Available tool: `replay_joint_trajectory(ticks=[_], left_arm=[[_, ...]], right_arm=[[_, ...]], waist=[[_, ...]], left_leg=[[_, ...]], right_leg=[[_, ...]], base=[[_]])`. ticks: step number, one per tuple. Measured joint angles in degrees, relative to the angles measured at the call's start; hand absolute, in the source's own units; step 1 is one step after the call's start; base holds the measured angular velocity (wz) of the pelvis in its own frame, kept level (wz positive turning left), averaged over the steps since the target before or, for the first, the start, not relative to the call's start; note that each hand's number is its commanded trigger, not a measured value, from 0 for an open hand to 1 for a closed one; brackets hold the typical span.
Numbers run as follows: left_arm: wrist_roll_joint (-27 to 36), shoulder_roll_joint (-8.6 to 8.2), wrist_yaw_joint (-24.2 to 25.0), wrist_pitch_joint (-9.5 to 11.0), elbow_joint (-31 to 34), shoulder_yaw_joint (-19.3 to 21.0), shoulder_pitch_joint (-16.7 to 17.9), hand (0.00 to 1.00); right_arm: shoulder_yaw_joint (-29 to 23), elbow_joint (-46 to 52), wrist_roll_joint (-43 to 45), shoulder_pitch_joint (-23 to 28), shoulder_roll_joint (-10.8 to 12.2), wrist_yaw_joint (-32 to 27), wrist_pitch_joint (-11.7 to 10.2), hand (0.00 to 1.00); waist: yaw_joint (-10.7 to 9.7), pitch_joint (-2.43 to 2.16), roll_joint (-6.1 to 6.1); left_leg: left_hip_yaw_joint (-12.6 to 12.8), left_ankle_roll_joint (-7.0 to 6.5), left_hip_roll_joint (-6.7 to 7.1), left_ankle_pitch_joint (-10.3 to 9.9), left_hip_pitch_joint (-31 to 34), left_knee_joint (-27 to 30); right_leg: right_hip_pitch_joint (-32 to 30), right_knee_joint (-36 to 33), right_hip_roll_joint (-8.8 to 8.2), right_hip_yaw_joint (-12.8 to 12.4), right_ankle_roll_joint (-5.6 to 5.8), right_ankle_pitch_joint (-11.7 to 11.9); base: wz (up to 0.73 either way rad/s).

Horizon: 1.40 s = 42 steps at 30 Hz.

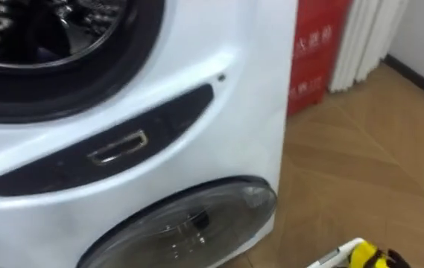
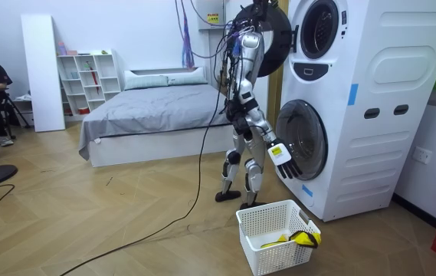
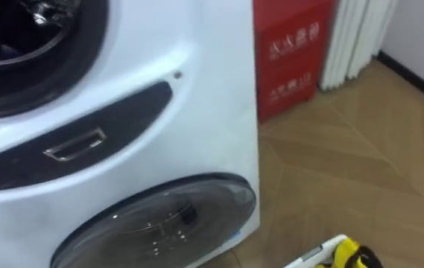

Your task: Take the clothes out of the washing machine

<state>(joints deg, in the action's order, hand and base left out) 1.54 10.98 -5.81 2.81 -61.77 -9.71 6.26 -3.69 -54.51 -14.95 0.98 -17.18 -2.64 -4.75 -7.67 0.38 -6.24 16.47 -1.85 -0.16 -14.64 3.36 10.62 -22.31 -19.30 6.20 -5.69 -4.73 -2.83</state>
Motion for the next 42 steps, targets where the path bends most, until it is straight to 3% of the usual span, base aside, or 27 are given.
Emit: replay_joint_trajectory(ticks=[3,6,9,12,17,23,29,42], left_arm=[[0.0,-0.08,-0.3,-0.1,0.2,1.8,1.3,0.0],[0.1,-0.14,-0.9,-0.3,0.7,2.0,2.8,0.0],[-0.1,-0.3,-1.6,-0.3,-0.2,2.5,2.5,0.0],[-0.3,-1.28,-3.0,-0.4,-1.4,5.2,2.5,0.0],[-0.6,-1.37,-4.3,-0.7,-2.7,7.7,3.4,0.0],[-1.2,-1.38,-5.1,-1.7,-2.7,10.9,4.1,0.0],[-1.4,-1.74,-6.3,-1.9,-2.3,12.0,4.3,0.0],[-4.1,-2.28,-7.5,-2.6,-2.4,11.9,4.8,0.0]], right_arm=[[0.3,-2.4,-0.4,0.4,0.9,2.0,0.6,0.0],[2.6,-6.2,-0.5,1.2,1.8,4.3,0.7,0.0],[4.3,-8.7,-0.1,2.8,3.4,6.0,1.2,0.0],[4.7,-11.4,1.3,4.8,5.1,7.4,1.1,0.0],[4.7,-13.7,0.8,6.7,6.5,9.2,1.1,0.0],[5.0,-15.8,0.8,8.3,6.5,10.5,1.8,0.0],[7.0,-16.5,0.7,7.9,6.5,8.6,3.6,0.0],[9.2,-15.9,2.2,4.5,7.1,4.7,4.2,0.0]], waist=[[0.4,-0.37,1.24],[0.6,-0.09,2.53],[2.1,-0.2,3.65],[3.6,-0.09,4.11],[4.6,0.18,5.12],[5.1,-0.17,6.66],[6.7,-0.16,6.92],[9.9,0.12,6.48]], left_leg=[[-2.4,0.44,-0.47,0.3,-1.1,-0.6],[-4.2,0.63,-1.05,0.4,-3.9,-1.0],[-5.7,0.63,-1.39,0.4,-5.2,-1.2],[-5.8,0.64,-1.79,0.4,-6.7,-1.6],[-5.9,0.64,-1.96,0.4,-8.0,-2.1],[-7.3,0.74,-2.01,0.3,-9.4,-2.5],[-8.1,0.82,-2.08,0.1,-10.1,-2.9],[-10.4,1.02,-2.26,0.0,-11.0,-3.0]], right_leg=[[2.5,1.8,-0.11,2.0,-0.43,0.2],[6.2,4.0,0.06,3.4,-0.78,0.0],[8.7,5.7,0.13,4.4,-0.74,-0.1],[11.3,7.8,0.24,4.9,-0.6,0.5],[13.1,8.8,0.27,5.2,-0.43,0.7],[14.9,9.6,0.26,6.1,-0.43,0.8],[15.9,9.7,-0.09,7.5,-0.47,0.8],[17.6,9.7,-0.14,9.1,-0.56,0.0]], base=[[0.35],[0.32],[0.27],[0.13],[0.04],[0.09],[0.04],[0.1]])
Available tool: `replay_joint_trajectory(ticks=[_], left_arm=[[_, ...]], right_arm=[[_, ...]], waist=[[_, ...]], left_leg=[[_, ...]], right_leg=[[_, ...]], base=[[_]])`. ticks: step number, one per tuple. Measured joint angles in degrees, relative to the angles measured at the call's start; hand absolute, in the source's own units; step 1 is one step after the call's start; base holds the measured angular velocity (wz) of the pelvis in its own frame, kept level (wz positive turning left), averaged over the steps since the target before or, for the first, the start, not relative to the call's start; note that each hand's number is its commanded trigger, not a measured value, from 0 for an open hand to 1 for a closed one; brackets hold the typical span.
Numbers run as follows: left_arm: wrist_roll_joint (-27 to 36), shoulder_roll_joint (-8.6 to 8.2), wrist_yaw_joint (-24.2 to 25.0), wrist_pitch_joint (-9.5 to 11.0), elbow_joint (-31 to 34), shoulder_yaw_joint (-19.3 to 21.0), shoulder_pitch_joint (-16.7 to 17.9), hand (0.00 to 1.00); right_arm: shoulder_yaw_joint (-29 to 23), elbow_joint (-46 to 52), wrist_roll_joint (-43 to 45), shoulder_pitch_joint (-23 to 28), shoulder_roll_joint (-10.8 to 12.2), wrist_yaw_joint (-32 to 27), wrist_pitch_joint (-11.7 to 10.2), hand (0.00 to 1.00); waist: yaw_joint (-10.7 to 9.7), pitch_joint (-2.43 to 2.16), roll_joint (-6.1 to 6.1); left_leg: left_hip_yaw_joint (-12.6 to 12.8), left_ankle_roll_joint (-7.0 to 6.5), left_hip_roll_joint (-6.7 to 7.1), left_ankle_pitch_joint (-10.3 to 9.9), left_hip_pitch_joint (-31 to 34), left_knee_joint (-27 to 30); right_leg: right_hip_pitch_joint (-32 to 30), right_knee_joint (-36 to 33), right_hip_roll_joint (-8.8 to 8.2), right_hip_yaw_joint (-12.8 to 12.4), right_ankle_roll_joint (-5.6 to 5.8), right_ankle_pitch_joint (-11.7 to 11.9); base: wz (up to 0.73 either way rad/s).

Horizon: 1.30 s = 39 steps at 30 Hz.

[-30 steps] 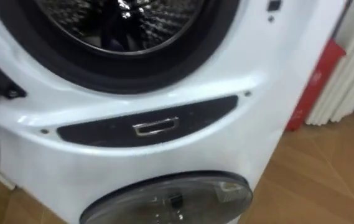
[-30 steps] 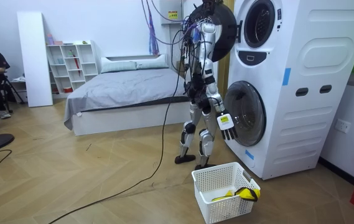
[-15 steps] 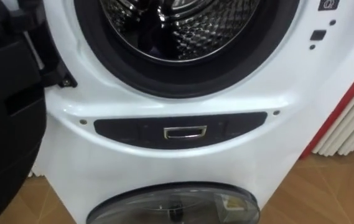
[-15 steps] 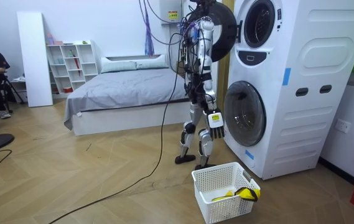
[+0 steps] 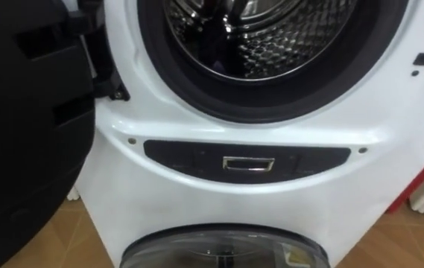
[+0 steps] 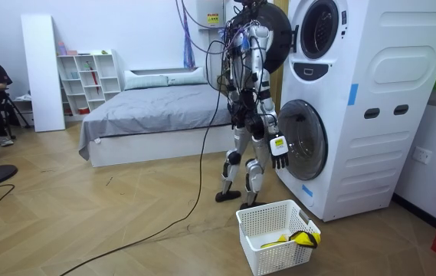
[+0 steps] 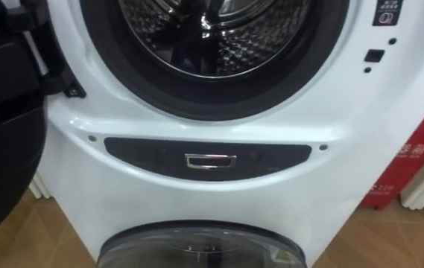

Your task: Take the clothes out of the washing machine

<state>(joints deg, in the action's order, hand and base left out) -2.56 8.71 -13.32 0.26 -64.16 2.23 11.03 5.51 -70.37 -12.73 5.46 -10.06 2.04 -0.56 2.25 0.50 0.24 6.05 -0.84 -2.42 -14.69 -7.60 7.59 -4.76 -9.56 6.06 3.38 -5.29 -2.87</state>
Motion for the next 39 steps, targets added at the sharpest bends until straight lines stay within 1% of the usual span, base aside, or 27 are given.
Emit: replay_joint_trajectory(ticks=[7,8,10,11,12,13,14,15,16,17,18,19,20,22,23,24,26,28,29,30,31,33,34,36,37,38,39], left_arm=[[-0.7,-0.22,-0.7,-1.1,0.0,0.0,-0.5,0.0],[-0.9,-0.24,-1.1,-1.1,0.0,-0.1,-0.5,0.0],[-1.7,-0.25,-1.6,-1.1,0.1,0.0,-0.4,0.0],[-2.0,-0.25,-1.9,-1.1,0.2,0.0,-0.3,0.0],[-2.0,-0.23,-2.2,-1.1,0.6,0.1,-0.3,0.0],[-2.0,-0.24,-2.3,-1.1,0.7,0.3,-0.1,0.0],[-2.0,-0.18,-2.3,-1.1,1.1,0.6,0.2,0.0],[-2.1,-0.11,-2.3,-1.1,1.5,1.1,0.6,0.0],[-2.1,-0.1,-2.2,-1.1,1.8,1.2,0.8,0.0],[-2.2,-0.19,-1.7,-1.0,2.6,1.1,0.8,0.0],[-2.5,-0.57,-1.0,-1.1,3.4,1.2,0.7,0.0],[-2.7,-0.82,-0.9,-1.1,3.8,1.2,0.6,0.0],[-2.5,-1.21,-0.6,-1.0,4.8,1.1,0.1,0.0],[-2.1,-1.73,0.5,-0.9,5.2,0.8,-1.3,0.0],[-1.7,-2.15,1.3,-0.2,5.0,0.7,-1.7,0.0],[-1.5,-2.49,2.3,0.1,4.8,0.6,-2.4,0.0],[-1.5,-2.66,3.8,0.1,4.8,0.0,-4.0,0.0],[-1.6,-2.72,4.5,0.1,5.0,-0.7,-5.3,0.0],[-2.0,-2.71,5.1,0.1,5.0,-0.8,-6.3,0.0],[-2.1,-2.7,5.1,0.3,5.0,-1.3,-7.2,0.0],[-2.1,-2.71,5.2,0.3,5.0,-1.6,-7.5,0.0],[-2.1,-2.85,5.2,0.6,4.7,-3.0,-8.0,0.0],[-2.1,-2.89,5.2,0.6,4.7,-3.2,-7.8,0.0],[-2.0,-2.83,5.1,0.7,4.5,-3.8,-7.4,0.0],[-1.9,-2.84,5.1,0.8,4.2,-3.8,-7.3,0.0],[-1.8,-2.83,5.1,1.1,3.5,-3.9,-7.1,0.0],[-1.6,-2.72,5.1,1.5,2.4,-3.9,-6.8,0.0]], right_arm=[[-0.1,0.9,-0.1,0.2,0.2,-1.4,0.0,0.0],[0.0,1.2,0.0,0.3,0.2,-1.4,0.0,0.0],[0.0,1.7,0.6,0.4,0.3,-1.3,0.0,0.0],[0.0,1.8,0.7,0.4,0.3,-1.2,0.0,0.0],[0.0,1.8,0.8,0.4,0.4,-0.7,0.0,0.0],[0.0,1.8,0.9,0.3,0.4,-0.5,0.1,0.0],[0.0,1.8,1.1,0.2,0.4,-0.1,0.2,0.0],[0.0,1.8,1.1,0.3,0.5,0.3,0.3,0.0],[0.0,1.9,1.2,0.2,0.6,0.6,0.4,0.0],[0.0,2.7,1.4,0.2,0.6,0.7,0.6,0.0],[0.0,3.7,1.4,0.1,0.4,0.7,0.5,0.0],[-0.1,3.8,1.6,0.0,0.3,0.7,0.2,0.0],[-0.1,4.1,1.9,-0.2,0.4,0.6,-0.1,0.0],[-0.2,4.2,2.3,-0.4,0.2,0.6,-0.5,0.0],[-0.2,4.2,2.7,-0.4,0.1,0.6,-0.8,0.0],[-0.4,4.2,3.1,-0.4,0.1,0.5,-1.3,0.0],[-1.4,4.3,2.9,-0.3,0.0,0.6,-1.6,0.0],[-2.0,4.3,1.6,-0.3,0.0,0.6,-2.0,0.0],[-2.3,4.3,0.7,-1.0,0.2,0.6,-2.1,0.0],[-2.6,4.0,0.4,-1.0,0.4,0.6,-2.3,0.0],[-2.8,4.1,0.3,-1.1,0.4,0.6,-2.5,0.0],[-3.1,4.0,-0.3,-1.5,0.4,0.2,-3.2,0.0],[-3.1,4.1,-0.3,-1.5,0.4,0.1,-3.2,0.0],[-2.9,4.4,-0.2,-1.7,0.4,-0.6,-3.2,0.0],[-2.9,4.3,-0.2,-1.7,0.4,-0.7,-3.2,0.0],[-3.0,4.3,0.2,-1.9,0.3,-0.7,-3.2,0.0],[-3.0,4.5,0.7,-2.3,0.4,-0.6,-3.1,0.0]], waist=[[-0.6,0.26,-0.64],[-0.6,0.4,-0.73],[-0.6,0.4,-0.76],[-0.5,0.37,-0.73],[-0.5,0.38,-0.71],[-0.4,0.3,-0.71],[-0.4,0.23,-0.49],[-0.2,0.14,-0.18],[-0.1,0.01,0.16],[-0.2,-0.13,0.47],[-0.3,-0.1,0.13],[-0.4,-0.14,-0.09],[-0.7,-0.26,-0.04],[-0.8,-0.13,-0.47],[-0.8,-0.09,-1.18],[-1.4,0.0,-1.85],[-2.6,-0.04,-2.38],[-3.1,-0.11,-3.09],[-3.8,-0.07,-3.31],[-4.0,0.12,-3.38],[-4.2,0.18,-3.41],[-4.0,0.38,-3.74],[-3.8,0.34,-3.8],[-3.7,0.25,-3.47],[-3.8,0.17,-3.11],[-3.9,-0.06,-2.62],[-4.0,-0.25,-1.91]], left_leg=[[-0.1,-0.01,-0.04,0.0,-0.4,0.0],[-0.1,0.06,-0.14,-0.1,-0.9,-0.1],[0.0,0.21,-0.27,-0.3,-1.0,0.1],[0.1,0.39,-0.74,-0.5,-1.0,0.3],[0.7,0.67,-1.09,-1.1,-1.0,1.1],[1.1,0.84,-1.09,-1.5,-1.0,2.0],[1.3,1.3,-1.71,-2.8,-0.5,4.3],[1.6,2.59,-2.21,-3.8,1.0,9.1],[1.6,3.05,-2.39,-4.1,2.4,12.7],[1.4,3.27,-2.96,-4.2,6.2,21.2],[0.6,3.43,-3.86,-3.3,10.0,29.1],[-0.2,3.47,-4.05,-2.6,11.5,32.5],[-1.7,3.67,-4.04,-1.2,13.8,36.6],[-2.8,4.02,-4.32,-0.1,14.6,40.1],[-3.1,4.72,-4.93,0.2,13.8,42.7],[-3.2,4.92,-4.85,0.0,11.9,43.3],[-3.2,5.47,-4.75,-0.3,8.7,41.7],[-3.3,6.69,-4.79,-1.3,4.4,36.3],[-3.7,7.17,-4.79,-2.0,1.8,31.0],[-5.2,6.82,-4.62,-3.0,-0.9,25.1],[-5.4,6.65,-4.69,-3.9,-1.8,22.4],[-5.2,5.18,-4.82,-7.1,-4.0,13.2],[-4.9,4.71,-4.71,-7.5,-4.3,11.2],[-4.5,2.92,-2.52,-7.4,-4.8,5.4],[-4.3,2.08,-1.74,-7.2,-4.5,4.6],[-3.7,0.53,-0.12,-6.8,-3.4,4.0],[-2.3,-0.76,1.07,-6.2,-1.9,4.2]], right_leg=[[0.4,-0.1,0.01,0.1,0.0,-0.2],[0.8,-0.1,0.1,0.0,-0.06,-0.4],[0.8,-0.5,0.25,0.0,-0.2,-0.8],[0.8,-0.6,0.53,0.0,-0.32,-1.1],[0.7,-1.3,1.11,0.0,-0.85,-1.8],[0.6,-1.4,1.19,0.0,-1.05,-2.1],[0.5,-2.5,1.36,0.1,-1.34,-2.7],[-0.1,-3.9,1.43,0.2,-1.9,-3.2],[-0.4,-4.3,1.34,0.1,-2.06,-3.4],[-0.3,-4.6,1.28,-0.1,-2.37,-3.6],[-0.3,-5.0,1.45,0.3,-2.86,-3.9],[-0.2,-5.1,1.49,0.9,-3.07,-4.0],[-0.2,-5.3,1.49,1.8,-3.45,-4.3],[-0.1,-5.3,1.63,2.9,-4.07,-4.4],[-0.2,-5.3,2.17,3.3,-4.45,-4.4],[-0.5,-5.5,2.45,3.7,-4.63,-4.3],[-2.3,-6.4,2.51,4.9,-4.72,-4.3],[-4.1,-7.4,2.63,5.8,-4.95,-4.0],[-5.5,-7.6,2.63,7.0,-4.99,-3.5],[-6.6,-7.5,2.63,7.9,-5.06,-2.7],[-7.3,-7.4,2.64,8.4,-5.04,-2.2],[-9.5,-6.6,2.59,9.2,-4.8,0.2],[-9.9,-6.2,2.5,9.1,-4.66,1.0],[-11.3,-4.7,1.19,8.9,-3.71,5.2],[-11.5,-3.8,0.72,8.4,-3.39,6.5],[-11.5,-1.3,-0.4,7.7,-2.39,9.5],[-11.3,2.0,-1.5,7.2,0.55,12.5]], base=[[0.0],[0.0],[0.0],[-0.06],[-0.09],[-0.15],[-0.18],[-0.18],[-0.21],[-0.24],[-0.22],[-0.12],[-0.04],[-0.08],[-0.04],[0.08],[0.27],[0.26],[0.37],[0.38],[0.31],[0.17],[0.0],[0.0],[0.0],[0.0],[-0.05]])
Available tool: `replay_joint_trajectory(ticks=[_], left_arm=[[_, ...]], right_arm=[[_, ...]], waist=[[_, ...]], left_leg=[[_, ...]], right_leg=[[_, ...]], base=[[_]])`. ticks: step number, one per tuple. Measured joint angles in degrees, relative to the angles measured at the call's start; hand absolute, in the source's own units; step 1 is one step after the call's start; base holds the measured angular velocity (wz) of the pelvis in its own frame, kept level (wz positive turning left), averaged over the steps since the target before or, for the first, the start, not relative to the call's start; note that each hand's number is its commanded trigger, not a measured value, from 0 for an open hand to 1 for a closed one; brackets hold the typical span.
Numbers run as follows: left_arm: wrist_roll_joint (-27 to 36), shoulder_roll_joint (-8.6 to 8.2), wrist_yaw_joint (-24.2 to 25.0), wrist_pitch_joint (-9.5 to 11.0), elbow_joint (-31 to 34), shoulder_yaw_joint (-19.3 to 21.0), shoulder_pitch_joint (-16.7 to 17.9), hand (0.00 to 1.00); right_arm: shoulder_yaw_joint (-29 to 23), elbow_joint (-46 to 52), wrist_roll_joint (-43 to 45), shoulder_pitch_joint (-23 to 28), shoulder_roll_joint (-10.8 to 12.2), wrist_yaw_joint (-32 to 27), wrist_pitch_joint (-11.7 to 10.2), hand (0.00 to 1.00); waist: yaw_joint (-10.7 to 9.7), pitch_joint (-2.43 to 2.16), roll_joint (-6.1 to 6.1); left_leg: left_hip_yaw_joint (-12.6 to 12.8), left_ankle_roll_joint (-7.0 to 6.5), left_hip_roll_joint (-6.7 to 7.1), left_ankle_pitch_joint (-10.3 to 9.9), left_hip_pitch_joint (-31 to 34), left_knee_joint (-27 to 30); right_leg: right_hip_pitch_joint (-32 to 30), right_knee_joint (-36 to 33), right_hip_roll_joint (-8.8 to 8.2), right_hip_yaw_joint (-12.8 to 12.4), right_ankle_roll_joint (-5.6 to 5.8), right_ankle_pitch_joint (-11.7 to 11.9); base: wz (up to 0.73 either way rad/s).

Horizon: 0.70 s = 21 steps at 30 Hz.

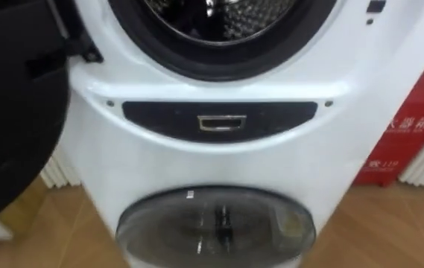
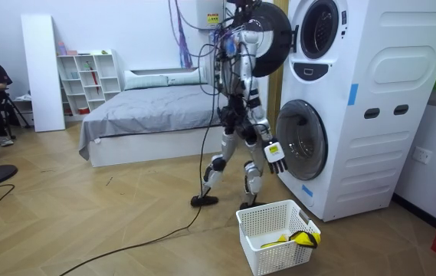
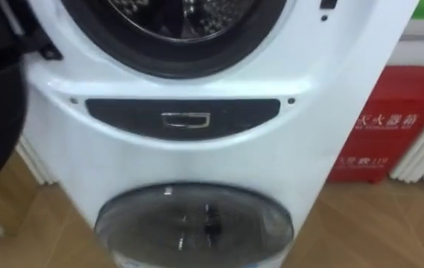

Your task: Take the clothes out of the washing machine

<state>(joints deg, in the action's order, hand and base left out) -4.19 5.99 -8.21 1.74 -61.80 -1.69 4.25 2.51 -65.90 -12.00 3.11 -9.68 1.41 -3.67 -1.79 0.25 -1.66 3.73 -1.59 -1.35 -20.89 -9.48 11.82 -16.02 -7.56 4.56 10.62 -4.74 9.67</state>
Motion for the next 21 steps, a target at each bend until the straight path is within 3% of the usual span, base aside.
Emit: replay_joint_trajectory(ticks=[1,2,3,4,5,6,7,8,9,11,13,15,17,21], left_arm=[[0.1,0.05,0.0,0.2,-0.5,0.0,0.1,0.0],[-0.2,0.19,-0.1,0.3,-1.8,-0.3,0.4,0.0],[-0.3,0.36,-0.3,0.3,-2.1,-0.7,0.6,0.0],[-0.3,0.49,-0.3,0.4,-2.1,-0.9,0.6,0.0],[-0.3,0.46,-0.3,1.1,-2.2,-1.0,0.5,0.0],[-0.3,0.49,-0.3,1.4,-2.3,-1.7,0.6,0.0],[-0.4,0.5,-0.3,1.3,-2.3,-1.8,0.8,0.0],[-0.4,0.55,-0.2,1.1,-2.3,-1.3,1.3,0.0],[-0.4,0.42,-0.1,0.9,-2.4,-0.7,2.0,0.0],[-0.5,0.08,0.0,1.0,-2.4,1.3,2.2,0.0],[-0.3,0.38,-0.2,1.2,-2.4,2.2,2.1,0.0],[0.0,0.75,-0.3,1.3,-2.3,3.3,2.0,0.0],[0.1,0.96,-0.3,1.3,-2.3,3.7,2.0,0.0],[0.1,1.5,-0.3,1.4,-2.3,3.7,1.8,0.0]], right_arm=[[0.0,0.3,0.0,-0.1,0.0,0.0,0.1,0.0],[0.0,1.1,-0.6,0.4,0.0,-0.1,0.1,0.0],[-0.4,1.3,-1.3,1.2,-0.2,-0.2,0.2,0.0],[-0.4,1.3,-1.7,1.4,-0.3,-0.3,0.2,0.0],[-0.3,0.9,-2.0,1.9,-0.7,-0.2,0.2,0.0],[0.4,0.8,-2.0,2.7,-1.1,-0.1,0.2,0.0],[0.8,0.3,-2.0,2.7,-1.2,0.0,0.2,0.0],[0.9,-0.7,-1.5,1.9,-0.7,0.1,0.1,0.0],[0.9,-1.2,-0.8,0.8,0.1,0.3,0.0,0.0],[1.0,-1.3,0.9,-0.6,0.9,1.4,-0.1,0.0],[3.3,-0.9,1.6,-0.8,1.1,2.6,0.0,0.0],[5.1,-0.9,2.9,-0.5,1.1,3.4,0.0,0.0],[5.5,-0.7,4.3,-0.7,1.2,4.0,0.0,0.0],[5.5,-0.1,6.2,-1.6,1.1,4.1,-0.3,0.0]], waist=[[0.2,0.09,0.06],[0.0,0.36,-0.1],[-0.1,0.14,-0.29],[-0.1,0.07,-0.24],[-0.1,-0.02,-0.19],[0.5,-0.04,0.72],[0.9,-0.22,0.98],[2.3,-0.49,2.55],[2.8,-0.28,2.62],[3.6,-0.3,2.38],[3.6,-0.27,2.53],[4.0,-0.32,3.68],[4.0,-0.4,4.1],[4.3,-0.43,5.44]], left_leg=[[1.6,-0.45,0.17,0.4,0.7,0.4],[4.0,-0.58,-0.31,1.0,1.9,1.5],[5.1,-0.82,-0.64,2.1,2.3,1.1],[6.5,-0.37,-1.21,2.8,2.3,0.7],[9.5,0.63,-2.08,4.4,1.9,-0.4],[11.6,1.32,-2.08,5.7,1.6,-1.2],[12.8,1.54,-1.9,6.0,1.6,-1.2],[13.9,1.84,-1.23,6.2,1.8,-0.4],[13.8,2.55,-0.62,6.5,2.4,0.8],[11.3,2.24,0.21,6.9,3.5,0.7],[10.1,2.11,-0.11,7.5,3.7,0.3],[11.0,2.22,-0.9,7.9,3.4,-0.3],[11.6,2.32,-1.42,8.0,3.8,-0.6],[11.7,2.41,-2.56,8.1,5.6,-0.2]], right_leg=[[-0.1,-0.1,-0.74,-0.2,2.4,0.9],[-0.7,-6.7,-2.71,0.5,2.73,-3.4],[-0.2,-15.8,-4.65,1.2,2.49,-10.7],[0.8,-19.6,-5.92,1.1,3.02,-14.0],[4.1,-25.5,-8.83,0.5,3.81,-19.3],[8.3,-28.3,-11.84,-0.2,5.69,-23.1],[10.6,-28.7,-13.08,-0.7,6.49,-24.4],[13.6,-26.2,-14.74,-1.6,7.86,-26.0],[15.2,-21.0,-14.0,-1.5,7.96,-26.5],[16.3,-15.2,-12.7,-1.9,7.71,-26.4],[16.6,-12.2,-11.29,-3.0,7.03,-24.8],[17.1,-9.6,-10.0,-4.1,6.75,-23.0],[17.1,-7.9,-9.28,-4.7,6.65,-21.7],[17.0,-4.3,-8.03,-4.1,6.31,-18.9]], base=[[0.07],[0.29],[0.51],[0.78],[0.92],[0.81],[0.34],[-0.18],[-0.36],[-0.58],[-0.43],[-0.28],[-0.26],[-0.07]])
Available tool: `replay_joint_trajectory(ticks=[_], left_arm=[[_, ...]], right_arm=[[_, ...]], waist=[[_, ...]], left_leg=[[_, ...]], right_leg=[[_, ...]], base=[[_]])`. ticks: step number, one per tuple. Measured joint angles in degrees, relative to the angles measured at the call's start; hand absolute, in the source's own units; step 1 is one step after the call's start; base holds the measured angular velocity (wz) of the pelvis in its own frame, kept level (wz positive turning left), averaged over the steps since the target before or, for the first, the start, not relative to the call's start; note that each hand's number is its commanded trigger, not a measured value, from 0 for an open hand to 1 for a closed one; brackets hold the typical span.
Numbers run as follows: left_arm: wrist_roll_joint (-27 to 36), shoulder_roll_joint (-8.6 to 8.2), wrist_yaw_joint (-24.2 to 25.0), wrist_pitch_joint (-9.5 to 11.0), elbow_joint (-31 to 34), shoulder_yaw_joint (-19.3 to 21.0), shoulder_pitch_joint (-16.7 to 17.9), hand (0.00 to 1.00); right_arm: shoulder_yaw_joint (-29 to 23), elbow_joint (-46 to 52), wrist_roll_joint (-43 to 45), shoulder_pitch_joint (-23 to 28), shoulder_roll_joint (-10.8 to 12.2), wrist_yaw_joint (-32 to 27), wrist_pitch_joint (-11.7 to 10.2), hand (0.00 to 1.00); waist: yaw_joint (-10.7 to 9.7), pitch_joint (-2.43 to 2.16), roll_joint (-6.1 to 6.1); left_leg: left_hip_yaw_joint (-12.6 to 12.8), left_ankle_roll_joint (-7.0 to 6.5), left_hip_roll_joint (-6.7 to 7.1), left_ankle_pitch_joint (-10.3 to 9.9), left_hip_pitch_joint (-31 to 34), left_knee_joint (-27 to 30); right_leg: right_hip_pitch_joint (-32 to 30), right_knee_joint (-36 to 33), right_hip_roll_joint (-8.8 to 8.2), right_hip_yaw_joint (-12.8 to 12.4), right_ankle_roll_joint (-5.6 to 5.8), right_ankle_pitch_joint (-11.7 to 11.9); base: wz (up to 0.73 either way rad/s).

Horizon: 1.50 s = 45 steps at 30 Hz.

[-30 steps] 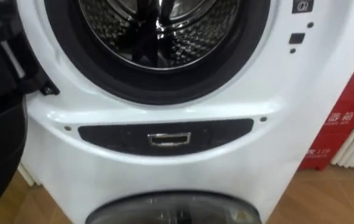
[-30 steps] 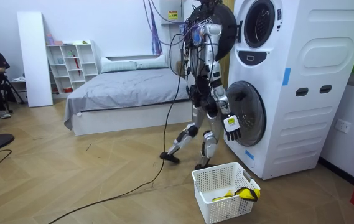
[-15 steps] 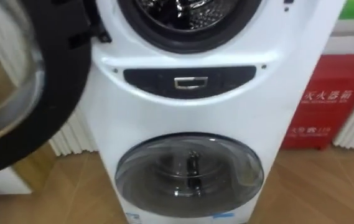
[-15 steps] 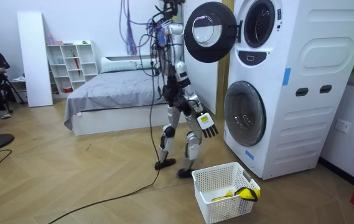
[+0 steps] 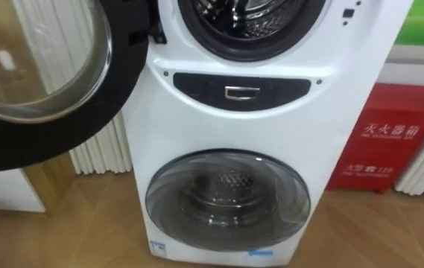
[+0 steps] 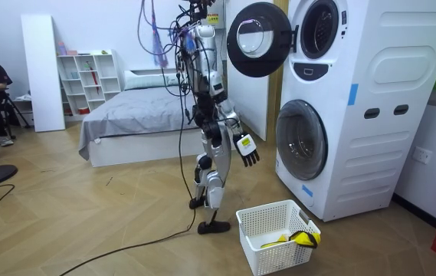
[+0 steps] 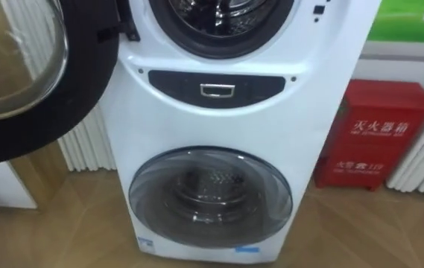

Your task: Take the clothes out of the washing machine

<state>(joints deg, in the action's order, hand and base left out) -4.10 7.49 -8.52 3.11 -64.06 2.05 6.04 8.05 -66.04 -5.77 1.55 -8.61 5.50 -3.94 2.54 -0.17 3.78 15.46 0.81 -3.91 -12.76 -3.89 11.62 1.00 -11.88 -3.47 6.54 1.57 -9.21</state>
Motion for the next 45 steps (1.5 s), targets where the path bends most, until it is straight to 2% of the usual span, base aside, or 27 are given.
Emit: replay_joint_trajectory(ticks=[2,5,8,15,22,26,31,34,37,39,40,41,42,43,44,45], left_arm=[[-0.2,-0.1,0.0,0.1,0.2,0.0,0.0,0.0],[-0.5,-0.54,-0.2,0.5,0.3,0.0,0.0,0.0],[0.2,-1.23,-0.1,1.4,0.1,0.0,0.0,0.0],[0.1,-1.2,0.3,1.6,-0.3,0.2,-0.1,0.0],[2.4,-1.04,0.2,1.5,-0.8,1.2,0.0,0.0],[4.4,-0.43,-0.1,1.5,0.5,3.5,0.0,0.0],[9.9,0.66,-2.3,1.7,0.7,8.8,-3.2,0.0],[13.9,1.37,-2.8,1.6,3.6,11.7,-4.9,0.0],[16.3,2.61,-5.4,1.7,7.4,12.6,-6.2,0.0],[19.8,4.31,-7.0,1.7,7.5,14.2,-8.1,0.0],[20.5,4.92,-7.3,1.7,7.9,14.8,-8.5,0.0],[21.0,6.11,-8.3,1.4,10.1,16.6,-9.2,0.0],[21.2,7.96,-9.0,1.6,11.3,17.4,-10.4,0.0],[21.4,9.11,-9.3,1.6,11.3,17.5,-11.2,0.0],[21.5,11.33,-9.8,1.6,11.3,17.7,-12.6,0.0],[21.5,13.5,-9.9,1.5,11.9,18.0,-14.1,0.0]], right_arm=[[-0.2,0.0,0.1,-0.5,0.0,-0.4,-0.4,0.0],[-0.2,0.0,0.7,-0.6,0.1,-0.4,-0.5,0.0],[-0.3,0.1,1.1,-1.1,0.0,-0.6,-0.5,0.0],[-1.0,2.3,2.0,-1.7,0.0,-1.3,-1.1,0.0],[-2.8,1.5,1.9,-1.4,0.1,-1.8,-1.2,0.0],[-4.0,1.5,3.4,0.0,0.0,-2.6,-1.2,0.0],[-6.6,1.9,4.8,0.0,0.0,-2.9,-1.4,0.0],[-7.8,3.1,7.0,-0.1,-0.5,-2.9,-1.5,0.0],[-8.9,4.2,8.7,0.1,-0.8,-2.9,-1.5,0.0],[-11.5,4.5,9.2,0.2,-0.8,-2.9,-1.5,0.0],[-12.0,4.9,9.2,0.2,-0.9,-2.9,-1.5,0.0],[-13.2,6.6,9.9,1.1,-1.0,-2.8,-1.5,0.0],[-14.3,7.3,11.1,1.4,-1.3,-2.8,-1.5,0.0],[-14.4,7.3,11.4,1.4,-1.7,-2.8,-1.5,0.0],[-14.5,7.3,11.9,1.5,-2.5,-2.8,-1.5,0.0],[-14.6,7.6,12.3,1.8,-2.8,-2.8,-1.5,0.0]], waist=[[0.4,0.19,-0.34],[0.5,0.32,-1.04],[0.7,1.03,-2.14],[0.8,0.82,-2.38],[0.7,0.72,-2.39],[0.6,0.25,-2.67],[0.4,0.27,-3.17],[0.7,0.27,-3.71],[0.4,0.12,-4.75],[0.5,0.06,-6.19],[0.5,-0.05,-6.2],[0.3,-0.16,-6.79],[0.3,-0.01,-7.38],[0.3,-0.08,-7.71],[0.3,-0.38,-8.33],[-0.1,-0.42,-8.75]], left_leg=[[-0.2,0.07,-0.25,0.0,0.2,0.0],[-2.6,0.17,-0.24,-0.1,0.4,0.0],[-3.6,0.19,-0.35,-0.1,0.3,0.2],[-4.8,0.23,0.02,-0.1,-0.3,0.0],[-4.8,0.22,0.56,-0.1,-0.7,-0.4],[-4.9,0.21,0.59,0.0,-1.1,-0.3],[-5.1,0.2,0.6,0.0,-2.8,-0.5],[-5.0,0.2,0.62,0.0,-2.9,-0.6],[-5.0,0.2,0.62,0.0,-2.9,-0.7],[-4.9,0.2,0.66,-0.1,-3.5,-1.2],[-5.0,0.2,0.68,-0.1,-3.5,-1.3],[-5.0,0.2,0.68,0.0,-3.4,-1.4],[-5.1,0.19,0.68,0.0,-3.4,-1.5],[-5.1,0.19,0.7,0.0,-3.5,-1.5],[-5.2,0.18,0.74,0.0,-3.5,-1.5],[-5.2,0.18,0.75,0.0,-3.5,-1.5]], right_leg=[[0.0,0.4,0.28,0.4,-0.11,0.3],[1.2,1.5,0.41,2.4,-0.22,0.4],[1.9,1.5,0.47,3.2,-0.22,0.4],[3.0,2.3,0.23,4.3,-0.22,0.4],[3.2,2.4,-0.21,4.2,0.04,0.2],[3.9,2.6,-0.2,4.3,0.03,0.2],[5.0,2.4,-0.2,4.2,0.04,0.2],[5.0,2.2,-0.17,3.8,0.04,0.2],[5.0,2.2,-0.1,3.6,0.03,0.3],[5.0,2.2,0.05,2.8,0.02,0.3],[5.0,2.2,0.07,2.7,0.02,0.3],[4.9,2.2,0.11,2.6,0.02,0.3],[4.8,2.2,0.17,2.4,0.01,0.3],[4.7,2.2,0.18,2.3,0.01,0.3],[4.7,2.2,0.18,2.1,0.01,0.3],[4.7,2.2,0.17,2.2,0.01,0.3]], base=[[0.0],[0.15],[0.12],[0.08],[0.01],[0.01],[0.0],[-0.06],[-0.04],[-0.14],[-0.14],[-0.08],[-0.07],[-0.08],[-0.04],[0.0]])
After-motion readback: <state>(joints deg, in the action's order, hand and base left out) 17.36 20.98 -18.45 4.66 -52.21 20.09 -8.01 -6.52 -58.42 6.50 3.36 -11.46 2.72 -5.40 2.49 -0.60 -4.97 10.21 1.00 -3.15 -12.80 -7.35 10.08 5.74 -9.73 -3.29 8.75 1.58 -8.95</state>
